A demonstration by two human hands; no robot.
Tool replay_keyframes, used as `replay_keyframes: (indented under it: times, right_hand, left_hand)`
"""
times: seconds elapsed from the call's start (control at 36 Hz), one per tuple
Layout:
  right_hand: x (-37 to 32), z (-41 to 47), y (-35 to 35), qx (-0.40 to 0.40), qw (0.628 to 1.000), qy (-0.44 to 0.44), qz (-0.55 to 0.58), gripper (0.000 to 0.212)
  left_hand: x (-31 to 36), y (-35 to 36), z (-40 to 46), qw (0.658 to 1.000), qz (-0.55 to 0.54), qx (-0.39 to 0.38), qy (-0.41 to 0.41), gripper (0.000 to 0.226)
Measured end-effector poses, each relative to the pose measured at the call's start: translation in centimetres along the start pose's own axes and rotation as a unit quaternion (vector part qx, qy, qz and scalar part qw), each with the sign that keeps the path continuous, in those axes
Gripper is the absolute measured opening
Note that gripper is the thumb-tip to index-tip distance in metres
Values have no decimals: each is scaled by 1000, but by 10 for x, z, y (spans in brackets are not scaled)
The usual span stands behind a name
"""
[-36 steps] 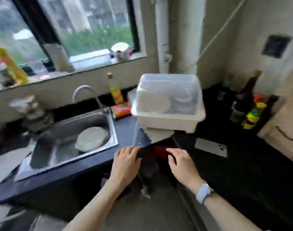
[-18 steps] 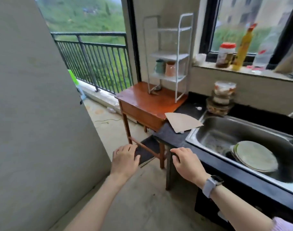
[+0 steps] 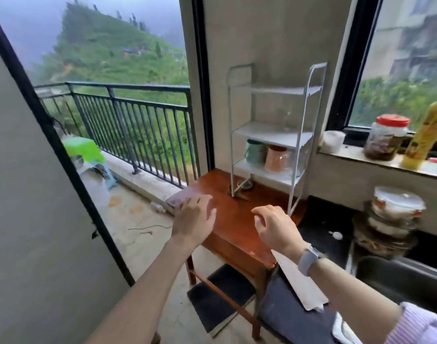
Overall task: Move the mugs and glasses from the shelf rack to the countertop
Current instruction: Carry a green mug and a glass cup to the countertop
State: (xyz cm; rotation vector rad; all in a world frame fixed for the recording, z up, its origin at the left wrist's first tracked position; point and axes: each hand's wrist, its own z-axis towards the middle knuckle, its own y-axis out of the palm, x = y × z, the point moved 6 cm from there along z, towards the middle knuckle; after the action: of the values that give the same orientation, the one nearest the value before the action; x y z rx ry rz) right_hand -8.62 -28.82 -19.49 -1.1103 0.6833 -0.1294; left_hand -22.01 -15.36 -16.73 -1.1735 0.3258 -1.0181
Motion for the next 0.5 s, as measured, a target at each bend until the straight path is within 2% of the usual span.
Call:
replay_keyframes:
  times: [0.11,0.28,0.5]
  right_hand:
    - [10,68,-1,12,999,30,15,32]
    - [49,148,2,82,988,115,57,31]
    - [117,200,29,166,942,259,130,33]
  left_hand:
    - [-6,12,73,998,-45,17,34,34]
    - [-10,47,183,991,-106,8,83,33]
    - [-12,145,268,966,-233,-72,83,36]
